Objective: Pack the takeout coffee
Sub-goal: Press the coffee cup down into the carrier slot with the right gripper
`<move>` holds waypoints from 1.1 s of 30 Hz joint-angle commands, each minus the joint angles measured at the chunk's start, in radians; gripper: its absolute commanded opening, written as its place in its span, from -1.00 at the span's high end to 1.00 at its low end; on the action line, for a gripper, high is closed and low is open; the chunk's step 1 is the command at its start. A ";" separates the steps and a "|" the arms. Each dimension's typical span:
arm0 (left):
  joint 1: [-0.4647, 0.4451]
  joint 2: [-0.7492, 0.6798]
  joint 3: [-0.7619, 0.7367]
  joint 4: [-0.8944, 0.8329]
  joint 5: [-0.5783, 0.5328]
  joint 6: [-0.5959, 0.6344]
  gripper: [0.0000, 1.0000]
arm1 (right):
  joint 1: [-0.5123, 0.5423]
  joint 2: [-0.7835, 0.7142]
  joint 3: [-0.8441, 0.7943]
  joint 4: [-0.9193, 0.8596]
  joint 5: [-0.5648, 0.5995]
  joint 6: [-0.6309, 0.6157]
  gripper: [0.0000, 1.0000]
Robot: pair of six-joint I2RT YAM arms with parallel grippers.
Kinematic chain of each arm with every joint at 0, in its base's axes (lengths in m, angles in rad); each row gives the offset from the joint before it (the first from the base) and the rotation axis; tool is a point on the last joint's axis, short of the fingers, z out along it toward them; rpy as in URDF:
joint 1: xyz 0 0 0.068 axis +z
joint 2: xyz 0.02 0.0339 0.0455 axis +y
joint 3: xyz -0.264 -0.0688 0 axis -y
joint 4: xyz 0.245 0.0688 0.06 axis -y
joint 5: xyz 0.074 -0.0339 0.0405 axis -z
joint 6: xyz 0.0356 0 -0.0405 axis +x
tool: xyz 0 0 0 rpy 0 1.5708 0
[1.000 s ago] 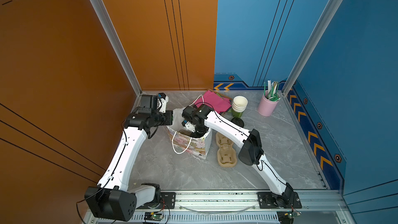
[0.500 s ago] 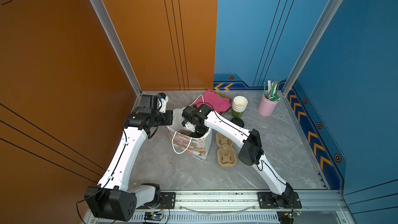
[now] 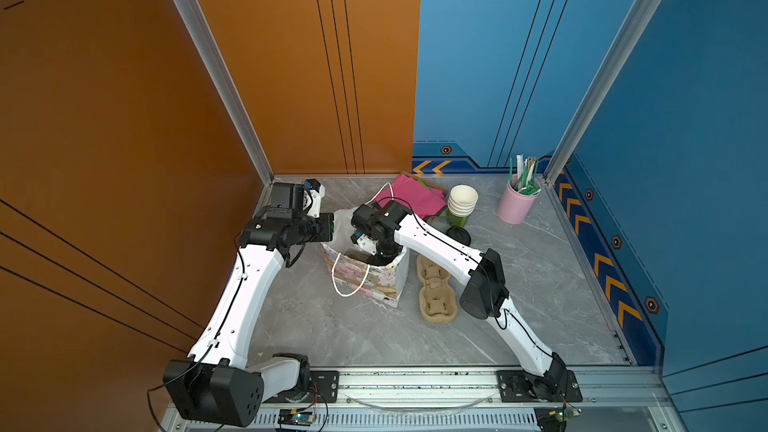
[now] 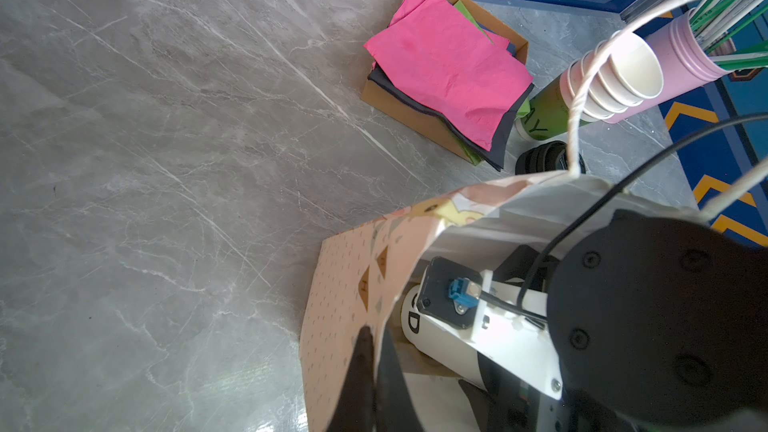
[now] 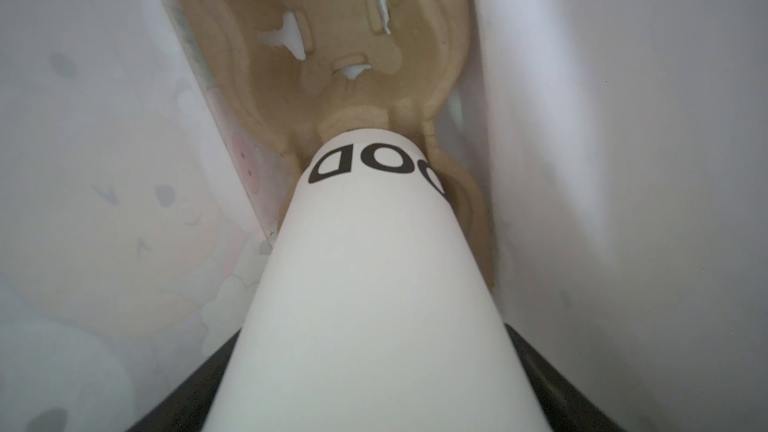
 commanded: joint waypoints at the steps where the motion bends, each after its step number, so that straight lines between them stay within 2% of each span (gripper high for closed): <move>1: -0.006 0.000 -0.011 0.008 0.007 0.001 1.00 | -0.006 -0.015 -0.010 -0.016 0.009 -0.004 -0.82; 22: -0.009 0.005 -0.013 0.008 0.014 -0.002 1.00 | -0.003 -0.063 -0.002 -0.002 -0.007 0.004 -0.96; 33: -0.026 0.013 -0.008 0.009 0.016 -0.002 1.00 | 0.000 -0.056 0.062 0.001 -0.021 0.015 -1.00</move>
